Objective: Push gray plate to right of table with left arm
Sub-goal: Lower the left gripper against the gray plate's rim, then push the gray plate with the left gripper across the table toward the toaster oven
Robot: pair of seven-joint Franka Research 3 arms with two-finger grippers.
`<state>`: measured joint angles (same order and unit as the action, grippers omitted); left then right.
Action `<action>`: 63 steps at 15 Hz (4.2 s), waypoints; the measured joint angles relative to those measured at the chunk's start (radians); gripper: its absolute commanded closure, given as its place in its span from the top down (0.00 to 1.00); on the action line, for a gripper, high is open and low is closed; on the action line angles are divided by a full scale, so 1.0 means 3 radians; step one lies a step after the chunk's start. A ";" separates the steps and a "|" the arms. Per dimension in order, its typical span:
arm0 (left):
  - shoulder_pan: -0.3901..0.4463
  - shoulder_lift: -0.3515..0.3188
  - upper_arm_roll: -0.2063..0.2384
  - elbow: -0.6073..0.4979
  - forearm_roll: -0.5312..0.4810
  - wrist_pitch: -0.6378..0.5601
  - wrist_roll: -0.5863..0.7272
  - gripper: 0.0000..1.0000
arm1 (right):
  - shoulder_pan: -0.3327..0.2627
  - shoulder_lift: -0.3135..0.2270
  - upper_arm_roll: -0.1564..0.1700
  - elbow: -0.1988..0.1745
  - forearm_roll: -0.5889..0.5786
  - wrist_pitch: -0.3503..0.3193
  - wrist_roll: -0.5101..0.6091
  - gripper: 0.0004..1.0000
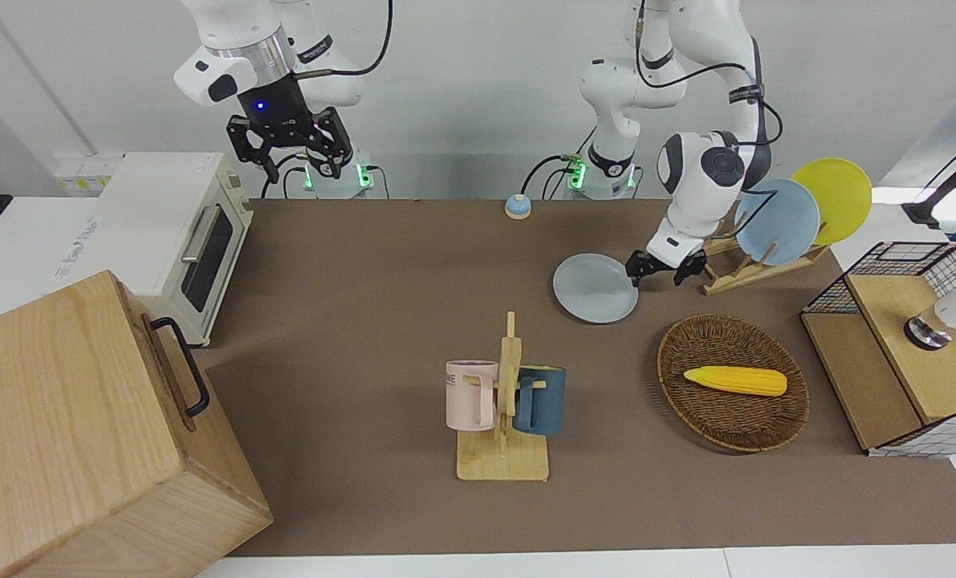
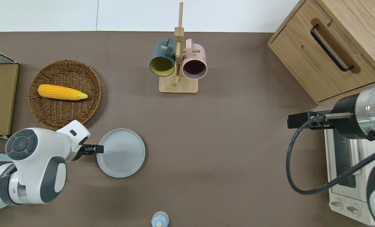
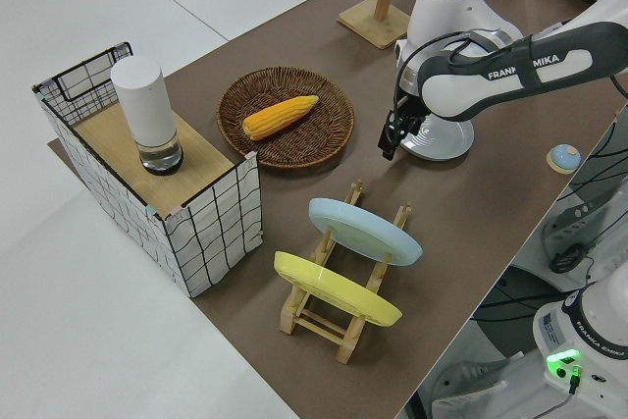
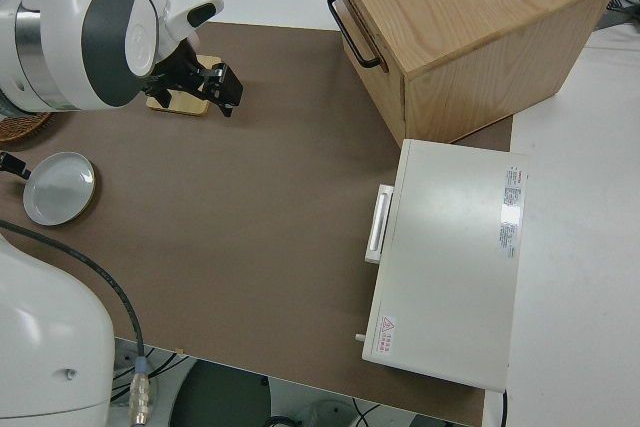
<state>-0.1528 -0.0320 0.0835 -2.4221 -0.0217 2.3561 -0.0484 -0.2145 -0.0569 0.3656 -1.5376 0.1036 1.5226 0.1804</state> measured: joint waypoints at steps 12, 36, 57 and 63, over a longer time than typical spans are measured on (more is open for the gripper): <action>-0.0001 0.0001 -0.0026 -0.0218 -0.0276 0.0202 -0.0003 0.37 | 0.0000 0.0000 0.0000 0.0000 0.0000 0.0000 0.0000 1.00; -0.0002 -0.0065 -0.0308 -0.0261 -0.0450 0.0292 -0.0439 0.00 | 0.0000 0.0000 0.0000 0.0000 0.0000 0.0000 0.0000 1.00; -0.0361 -0.0013 -0.0852 -0.0277 -0.0742 0.0563 -0.1136 0.00 | 0.0000 0.0000 0.0000 0.0000 0.0000 0.0000 0.0000 1.00; -0.0601 0.0079 -0.0858 -0.0211 -0.0899 0.0700 -0.1263 0.00 | 0.0000 0.0000 0.0000 0.0000 0.0000 0.0000 0.0000 1.00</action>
<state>-0.3332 -0.0083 -0.1737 -2.4853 -0.2914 2.5661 -0.4273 -0.2145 -0.0569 0.3656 -1.5376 0.1036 1.5226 0.1804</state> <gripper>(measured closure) 0.965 0.004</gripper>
